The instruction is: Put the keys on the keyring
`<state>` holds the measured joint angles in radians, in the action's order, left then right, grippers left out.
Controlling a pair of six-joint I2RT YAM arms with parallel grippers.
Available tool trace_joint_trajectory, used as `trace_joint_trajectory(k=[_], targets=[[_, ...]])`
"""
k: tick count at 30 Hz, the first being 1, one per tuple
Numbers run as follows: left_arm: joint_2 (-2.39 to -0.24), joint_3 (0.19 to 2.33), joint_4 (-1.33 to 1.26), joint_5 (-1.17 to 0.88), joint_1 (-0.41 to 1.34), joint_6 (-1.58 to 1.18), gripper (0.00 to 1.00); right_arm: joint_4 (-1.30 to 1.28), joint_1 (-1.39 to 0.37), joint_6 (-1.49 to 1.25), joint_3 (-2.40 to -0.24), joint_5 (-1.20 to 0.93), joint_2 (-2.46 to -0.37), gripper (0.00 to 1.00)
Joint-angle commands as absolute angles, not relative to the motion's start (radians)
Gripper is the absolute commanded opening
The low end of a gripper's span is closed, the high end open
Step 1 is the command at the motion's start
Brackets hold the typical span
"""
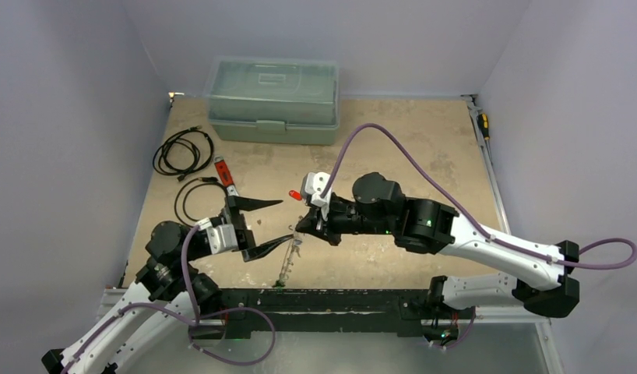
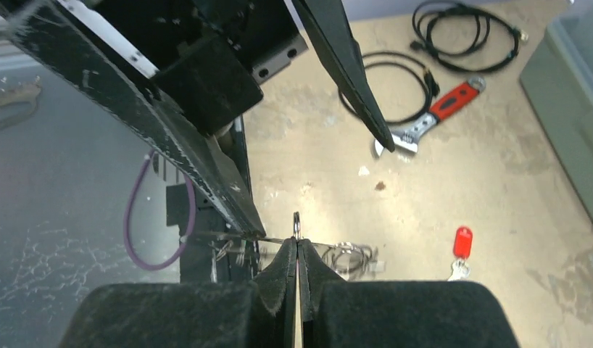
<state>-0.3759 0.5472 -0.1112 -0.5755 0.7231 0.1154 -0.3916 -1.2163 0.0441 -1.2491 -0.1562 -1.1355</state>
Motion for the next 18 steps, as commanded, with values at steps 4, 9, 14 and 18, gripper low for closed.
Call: trace_joint_trajectory(k=[4, 9, 14, 18], targets=[[-0.406, 0.588, -0.077, -0.621, 0.728, 0.163, 0.67, -0.587, -1.213, -0.048, -1.356, -0.079, -1.183, 0.0], [-0.474, 0.611, -0.056, -0.638, 0.728, 0.155, 0.62, -0.729, -1.213, -0.036, -1.414, -0.035, -1.267, 0.0], [-0.495, 0.619, -0.041, -0.647, 0.728, 0.155, 0.58, -0.858, -1.213, 0.009, -1.472, 0.085, -1.309, 0.0], [-0.488, 0.606, -0.036, -0.633, 0.728, 0.159, 0.6, -0.944, -1.213, 0.054, -1.509, 0.191, -1.345, 0.0]])
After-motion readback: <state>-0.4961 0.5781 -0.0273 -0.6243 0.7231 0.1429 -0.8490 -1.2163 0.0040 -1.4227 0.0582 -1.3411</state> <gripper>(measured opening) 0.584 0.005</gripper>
